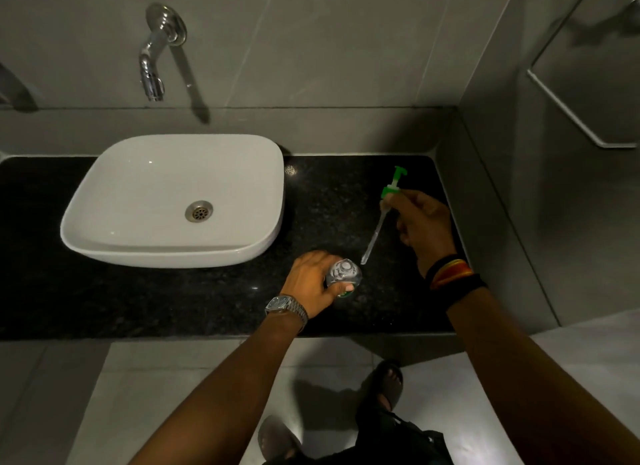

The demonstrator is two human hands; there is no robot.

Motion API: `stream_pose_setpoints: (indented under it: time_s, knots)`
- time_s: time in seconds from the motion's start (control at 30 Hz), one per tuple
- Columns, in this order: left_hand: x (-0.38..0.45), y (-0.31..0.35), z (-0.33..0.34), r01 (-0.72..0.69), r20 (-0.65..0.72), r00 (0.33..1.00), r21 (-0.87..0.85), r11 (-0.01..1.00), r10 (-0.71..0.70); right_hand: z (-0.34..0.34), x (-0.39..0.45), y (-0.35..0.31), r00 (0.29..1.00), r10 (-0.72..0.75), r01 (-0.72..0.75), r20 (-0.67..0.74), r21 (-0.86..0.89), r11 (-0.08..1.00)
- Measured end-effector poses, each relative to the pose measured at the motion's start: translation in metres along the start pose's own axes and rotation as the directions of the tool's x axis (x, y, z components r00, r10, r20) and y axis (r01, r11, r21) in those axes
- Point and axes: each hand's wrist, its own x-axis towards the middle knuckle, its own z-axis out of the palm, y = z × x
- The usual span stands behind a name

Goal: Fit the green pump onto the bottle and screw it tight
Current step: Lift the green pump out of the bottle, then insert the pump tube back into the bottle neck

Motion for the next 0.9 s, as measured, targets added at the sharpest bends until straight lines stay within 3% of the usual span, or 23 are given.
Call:
stream_pose_setpoints:
  time_s: [0.2, 0.43, 0.63, 0.77, 0.9]
  knots:
    - [0.000, 0.000, -0.002, -0.008, 0.012, 1.000, 0.012, 1.000, 0.007, 0.021, -0.022, 0.010, 0.996, -0.088, 0.084, 0.023, 0.125, 0.989]
    - [0.000, -0.003, -0.001, -0.017, 0.001, 1.000, 0.026, 1.000, 0.017, 0.032, -0.022, 0.036, 0.994, -0.103, 0.102, 0.030, 0.030, 0.994]
    - [-0.001, -0.003, -0.001, -0.021, -0.014, 1.000, 0.019, 1.000, 0.022, 0.026, -0.043, 0.079, 0.952, -0.276, 0.304, 0.133, -0.306, 0.902]
    - [-0.001, -0.004, -0.001, -0.028, -0.011, 1.000, 0.023, 0.999, 0.029, 0.021, -0.044, 0.097, 0.965, -0.212, 0.262, 0.154, -0.538, 0.801]
    - [-0.001, -0.004, -0.001, -0.034, -0.008, 0.999, 0.019, 0.999, 0.034, 0.021, -0.039, 0.096, 0.956, -0.205, 0.291, 0.210, -0.586, 0.756]
